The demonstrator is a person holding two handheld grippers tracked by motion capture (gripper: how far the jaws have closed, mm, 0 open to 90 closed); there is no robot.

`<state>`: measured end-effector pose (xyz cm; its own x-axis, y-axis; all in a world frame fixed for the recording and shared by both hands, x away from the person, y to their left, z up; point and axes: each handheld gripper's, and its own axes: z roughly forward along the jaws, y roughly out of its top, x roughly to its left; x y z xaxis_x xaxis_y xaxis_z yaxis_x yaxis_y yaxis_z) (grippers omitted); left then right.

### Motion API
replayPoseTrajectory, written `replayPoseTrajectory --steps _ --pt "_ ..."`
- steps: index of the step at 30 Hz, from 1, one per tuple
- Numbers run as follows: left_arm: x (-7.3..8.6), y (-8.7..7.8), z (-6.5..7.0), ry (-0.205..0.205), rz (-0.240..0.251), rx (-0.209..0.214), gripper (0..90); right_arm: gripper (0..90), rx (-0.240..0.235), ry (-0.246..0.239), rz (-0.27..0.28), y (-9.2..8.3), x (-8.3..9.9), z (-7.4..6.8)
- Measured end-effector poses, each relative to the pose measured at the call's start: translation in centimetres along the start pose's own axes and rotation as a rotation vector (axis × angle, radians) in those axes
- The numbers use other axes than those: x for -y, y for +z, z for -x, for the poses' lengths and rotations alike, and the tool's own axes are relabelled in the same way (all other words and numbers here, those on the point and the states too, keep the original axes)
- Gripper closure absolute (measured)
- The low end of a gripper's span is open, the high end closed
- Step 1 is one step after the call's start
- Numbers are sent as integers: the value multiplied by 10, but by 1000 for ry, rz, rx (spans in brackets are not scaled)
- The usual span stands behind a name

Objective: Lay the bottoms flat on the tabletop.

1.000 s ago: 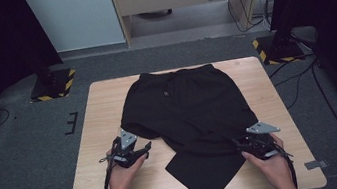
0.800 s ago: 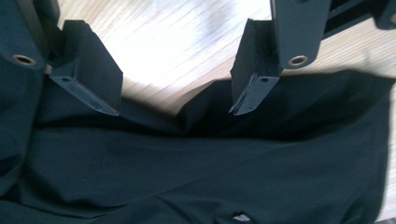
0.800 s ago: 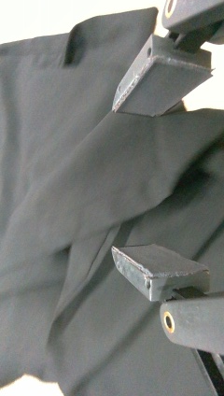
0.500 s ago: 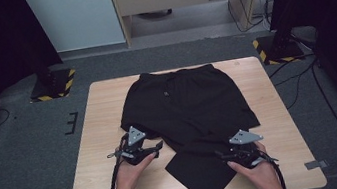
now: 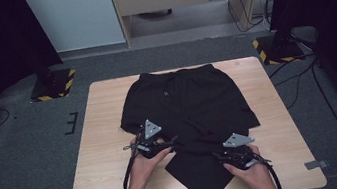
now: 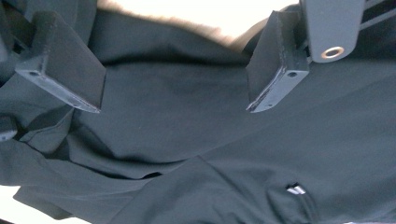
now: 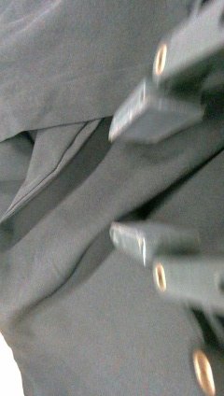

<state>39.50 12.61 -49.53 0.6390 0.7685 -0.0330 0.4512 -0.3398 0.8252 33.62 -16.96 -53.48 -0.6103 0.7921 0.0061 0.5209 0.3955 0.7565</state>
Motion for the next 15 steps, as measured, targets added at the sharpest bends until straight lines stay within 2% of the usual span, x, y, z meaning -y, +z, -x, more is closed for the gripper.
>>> replayPoseTrajectory --steps 2,3,5,6,7,10,11,12,15 --pt "-3 11 2 12 -16 -10 176 628 -8 3 5 -1 0 1" --pt "-4 18 3 2 -27 -30 170 718 -6 3 12 -1 1 3" --pt "-4 24 3 -1 -30 -36 170 740 -7 10 13 -1 1 3" --pt "-5 31 4 -4 -43 -64 170 819 -15 2 8 -2 1 5" --pt "-5 31 4 -4 -43 -64 175 819 -15 2 8 -2 1 5" --pt "-4 44 5 7 -100 -42 216 878 -25 6 5 -3 1 5" --pt "-3 47 7 21 -116 -35 288 881 -28 -1 -1 -4 1 6" --pt "-3 49 9 30 -131 -29 406 883 -28 3 -6 -5 1 6" --pt "-2 53 12 9 -152 -14 608 887 -23 3 -13 -10 2 8"
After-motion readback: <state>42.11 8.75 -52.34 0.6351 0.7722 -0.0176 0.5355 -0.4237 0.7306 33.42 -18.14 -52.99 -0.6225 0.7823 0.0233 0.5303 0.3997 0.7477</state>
